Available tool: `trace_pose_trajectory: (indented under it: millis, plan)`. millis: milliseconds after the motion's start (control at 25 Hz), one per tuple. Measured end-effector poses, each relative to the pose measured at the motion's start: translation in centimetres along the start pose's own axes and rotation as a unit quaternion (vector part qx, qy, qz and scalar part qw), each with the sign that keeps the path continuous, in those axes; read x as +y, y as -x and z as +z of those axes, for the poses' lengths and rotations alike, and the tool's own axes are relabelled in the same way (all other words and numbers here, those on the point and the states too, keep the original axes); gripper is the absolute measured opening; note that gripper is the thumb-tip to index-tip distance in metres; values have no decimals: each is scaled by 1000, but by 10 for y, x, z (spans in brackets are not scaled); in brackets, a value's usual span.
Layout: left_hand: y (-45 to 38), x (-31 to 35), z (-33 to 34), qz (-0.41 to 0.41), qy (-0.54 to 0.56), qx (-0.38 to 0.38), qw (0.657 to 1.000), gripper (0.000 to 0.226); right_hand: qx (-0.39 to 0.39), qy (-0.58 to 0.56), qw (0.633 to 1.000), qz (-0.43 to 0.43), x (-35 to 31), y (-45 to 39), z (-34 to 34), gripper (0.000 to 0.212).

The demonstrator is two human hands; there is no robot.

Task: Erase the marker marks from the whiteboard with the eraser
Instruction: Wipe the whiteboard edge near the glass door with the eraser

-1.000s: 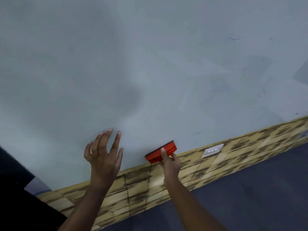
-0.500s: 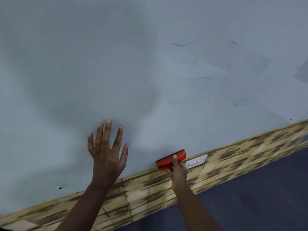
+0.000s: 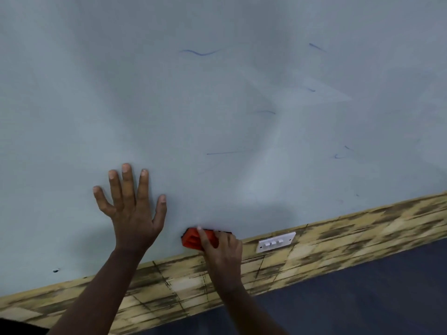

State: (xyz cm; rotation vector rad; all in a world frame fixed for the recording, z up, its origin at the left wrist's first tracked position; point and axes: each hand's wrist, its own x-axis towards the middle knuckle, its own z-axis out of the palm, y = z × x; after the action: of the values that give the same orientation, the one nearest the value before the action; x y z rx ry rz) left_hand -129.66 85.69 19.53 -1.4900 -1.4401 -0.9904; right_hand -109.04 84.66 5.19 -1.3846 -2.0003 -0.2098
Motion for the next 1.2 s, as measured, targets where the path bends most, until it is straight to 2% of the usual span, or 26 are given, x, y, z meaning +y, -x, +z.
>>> trace_pose_trajectory:
  millis: [80, 120, 200, 280, 320, 360, 440, 480, 520, 560, 640, 680, 720, 840, 960, 1000, 1080, 1200]
  plan:
    - [2, -1, 7, 3, -13, 10, 1000, 75, -14, 8, 999, -31, 11, 3, 2, 104]
    - [4, -2, 10, 7, -23, 18, 1000, 75, -8, 3, 1000, -30, 14, 1, -3, 102]
    - [7, -3, 17, 19, -39, 37, 998, 74, 50, -13, 999, -9, 25, -11, -16, 79]
    - [9, -5, 22, 27, -44, 47, 998, 74, 104, -118, 981, 116, 45, -32, -36, 64]
    - [9, -7, 23, 31, -46, 49, 997, 73, 130, -204, 947, 210, 57, -42, -46, 59]
    - [11, -7, 23, 33, -48, 50, 997, 74, 168, -295, 888, 310, 69, -51, -55, 56]
    - [12, -7, 24, 30, -50, 51, 997, 74, 228, -450, 712, 488, 96, -65, -66, 58]
    - [12, -6, 24, 27, -45, 51, 997, 74, 232, -506, 627, 545, 107, -68, -71, 58]
    - [11, -5, 23, 27, -40, 51, 998, 74, 224, -542, 568, 577, 115, -69, -75, 57]
    - [11, -4, 23, 28, -39, 50, 998, 74, 212, -558, 537, 596, 118, -70, -79, 56]
    - [12, -4, 23, 28, -40, 48, 998, 75, 201, -569, 523, 603, 113, -75, -85, 55]
    - [12, -4, 22, 27, -37, 47, 998, 75, 210, -566, 535, 591, 104, -80, -86, 57]
    - [12, -4, 22, 27, -35, 46, 998, 75, 231, -549, 566, 570, 92, -87, -90, 59]
    - [12, -3, 23, 30, -40, 45, 998, 76, 263, -442, 730, 450, 37, -106, -102, 65]
    - [11, 0, 22, 27, -35, 46, 998, 76, 209, -321, 886, 261, -21, -106, -108, 64]
    - [11, 0, 21, 27, -35, 45, 998, 77, 180, -267, 925, 200, -34, -102, -107, 66]
    - [9, 0, 19, 27, -33, 36, 998, 78, 142, -180, 966, 119, -44, -98, -103, 69]
    - [8, 4, 8, 14, -13, 20, 1000, 77, 136, -104, 984, 52, -33, -105, -118, 74]
